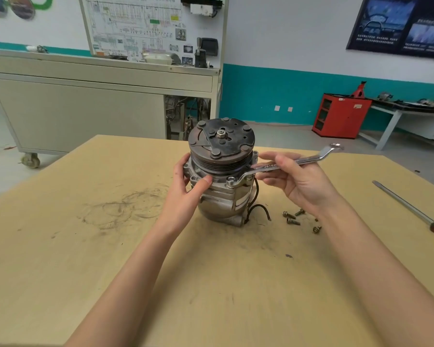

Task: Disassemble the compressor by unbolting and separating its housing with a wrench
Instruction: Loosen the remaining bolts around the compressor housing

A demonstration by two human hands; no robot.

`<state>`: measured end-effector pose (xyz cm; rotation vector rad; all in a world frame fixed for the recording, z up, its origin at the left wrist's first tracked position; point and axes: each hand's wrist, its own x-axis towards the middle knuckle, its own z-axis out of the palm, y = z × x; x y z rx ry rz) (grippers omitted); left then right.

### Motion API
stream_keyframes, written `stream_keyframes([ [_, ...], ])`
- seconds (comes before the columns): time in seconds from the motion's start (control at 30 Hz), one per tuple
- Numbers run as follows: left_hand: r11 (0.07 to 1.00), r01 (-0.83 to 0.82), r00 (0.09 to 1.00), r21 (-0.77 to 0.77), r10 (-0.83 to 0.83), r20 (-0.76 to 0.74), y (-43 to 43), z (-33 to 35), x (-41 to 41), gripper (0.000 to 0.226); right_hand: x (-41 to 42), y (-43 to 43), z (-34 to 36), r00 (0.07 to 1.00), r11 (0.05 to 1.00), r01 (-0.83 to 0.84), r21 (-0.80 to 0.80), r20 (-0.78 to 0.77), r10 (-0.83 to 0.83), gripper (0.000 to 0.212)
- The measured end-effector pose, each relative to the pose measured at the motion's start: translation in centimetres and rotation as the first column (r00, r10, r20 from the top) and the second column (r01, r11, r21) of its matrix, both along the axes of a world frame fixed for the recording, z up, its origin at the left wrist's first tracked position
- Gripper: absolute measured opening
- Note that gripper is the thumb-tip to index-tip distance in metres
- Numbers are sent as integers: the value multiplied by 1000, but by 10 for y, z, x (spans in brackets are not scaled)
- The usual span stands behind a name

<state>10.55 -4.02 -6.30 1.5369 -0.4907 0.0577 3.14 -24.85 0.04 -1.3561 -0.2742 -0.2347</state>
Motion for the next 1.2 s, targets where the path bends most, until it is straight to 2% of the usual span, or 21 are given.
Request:
stream_keyframes([
  [0.07, 1000, -2, 1000, -3, 2, 4, 0, 0, 0, 63, -11, 13, -2, 968, 964, 221, -146, 153, -199, 19],
  [0.13, 1000, 5, 1000, -8, -5, 8, -1, 0, 0, 68, -23, 30, -4, 865, 845, 447, -292, 382, -326, 17],
  [0.2, 1000, 1, 1000, -8, -1, 9, -1, 0, 0, 75, -35, 43, -6, 705, 647, 640, -414, 651, -281, 16],
  [0.27, 1000, -4, 1000, -10, 4, 12, -2, 0, 0, 76, -41, 54, -11, 545, 453, 783, -427, 822, -167, 21],
  [0.37, 1000, -6, 1000, -13, 6, 20, -2, 0, 0, 70, -44, 70, -18, 387, 268, 896, -354, 919, -79, 30],
  [0.47, 1000, -9, 999, -11, 10, 38, -2, 0, 0, 62, -42, 81, -28, 252, 38, 967, -253, 968, 18, 33],
  [0.53, 1000, -9, 999, -8, 10, 40, -2, 0, 0, 64, -42, 82, -35, 212, -10, 977, -212, 977, 19, 27],
  [0.57, 1000, -9, 999, -7, 9, 39, -2, 0, -1, 67, -44, 78, -39, 213, 23, 977, -213, 977, -7, 23],
  [0.6, 1000, -9, 999, -9, 10, 37, -2, 0, -1, 69, -46, 73, -42, 246, 103, 965, -240, 968, -53, 21],
  [0.63, 1000, -9, 999, -12, 10, 34, -2, 0, -1, 69, -47, 66, -44, 326, 229, 928, -295, 939, -112, 19],
  [0.7, 1000, -9, 1000, -17, 9, 27, -2, -1, 0, 65, -47, 46, -43, 592, 556, 724, -408, 781, -198, 17],
  [0.73, 1000, -8, 1000, -13, 8, 23, -2, -1, 0, 64, -45, 35, -38, 745, 719, 555, -417, 634, -207, 14],
  [0.77, 1000, -8, 1000, -9, 8, 21, -2, -1, 0, 64, -41, 25, -31, 873, 852, 366, -374, 455, -175, 14],
  [0.8, 1000, -9, 1000, -7, 9, 20, -2, -1, 0, 64, -35, 16, -23, 952, 929, 207, -307, 284, -118, 16],
  [0.87, 1000, -11, 1000, -12, 11, 17, -1, -2, 1, 64, -17, 1, -7, 998, 969, 42, -243, 55, -29, 23],
  [0.93, 1000, -8, 1000, -15, 9, 13, -1, -3, 2, 63, -1, -6, 6, 1000, 971, -12, -240, -29, 5, 25],
  [1.07, 1000, -12, 1000, -14, 12, 20, -2, -5, 4, 59, 12, -3, 13, 1000, 965, 4, -263, 19, 1, 27],
  [1.2, 1000, -12, 1000, -15, 12, 28, -2, -6, 6, 57, -1, 5, 19, 992, 950, 117, -291, 83, -97, 34],
])
